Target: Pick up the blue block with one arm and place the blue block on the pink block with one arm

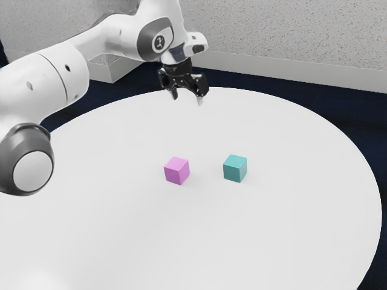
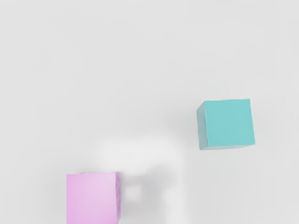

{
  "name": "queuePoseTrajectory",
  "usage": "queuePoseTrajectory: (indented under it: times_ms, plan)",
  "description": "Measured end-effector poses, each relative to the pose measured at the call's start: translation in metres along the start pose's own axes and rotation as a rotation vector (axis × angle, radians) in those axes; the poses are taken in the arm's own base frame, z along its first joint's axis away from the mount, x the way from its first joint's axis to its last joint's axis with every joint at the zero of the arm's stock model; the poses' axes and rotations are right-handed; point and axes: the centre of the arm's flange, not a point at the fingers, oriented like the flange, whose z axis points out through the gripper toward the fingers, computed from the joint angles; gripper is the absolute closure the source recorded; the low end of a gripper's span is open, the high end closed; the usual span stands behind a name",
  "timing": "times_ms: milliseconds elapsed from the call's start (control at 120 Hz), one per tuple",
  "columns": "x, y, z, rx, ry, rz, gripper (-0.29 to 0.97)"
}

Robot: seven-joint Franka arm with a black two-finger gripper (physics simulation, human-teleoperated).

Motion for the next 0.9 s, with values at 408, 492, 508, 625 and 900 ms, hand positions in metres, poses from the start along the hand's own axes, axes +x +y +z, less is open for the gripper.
queuePoseTrajectory:
  times_ms: [408,492,508,625,900]
  plan:
    - [0.010,0.097,0.120,-0.083,0.013,0.036,0.02]
    - [0.011,0.097,0.143,-0.093,0.005,0.010,0.02]
    - [0.011,0.097,0.149,-0.094,0.005,0.005,0.02]
    - [0.013,0.092,0.179,-0.093,0.009,-0.029,0.02]
    - [0.015,0.088,0.224,-0.093,0.028,-0.075,0.02]
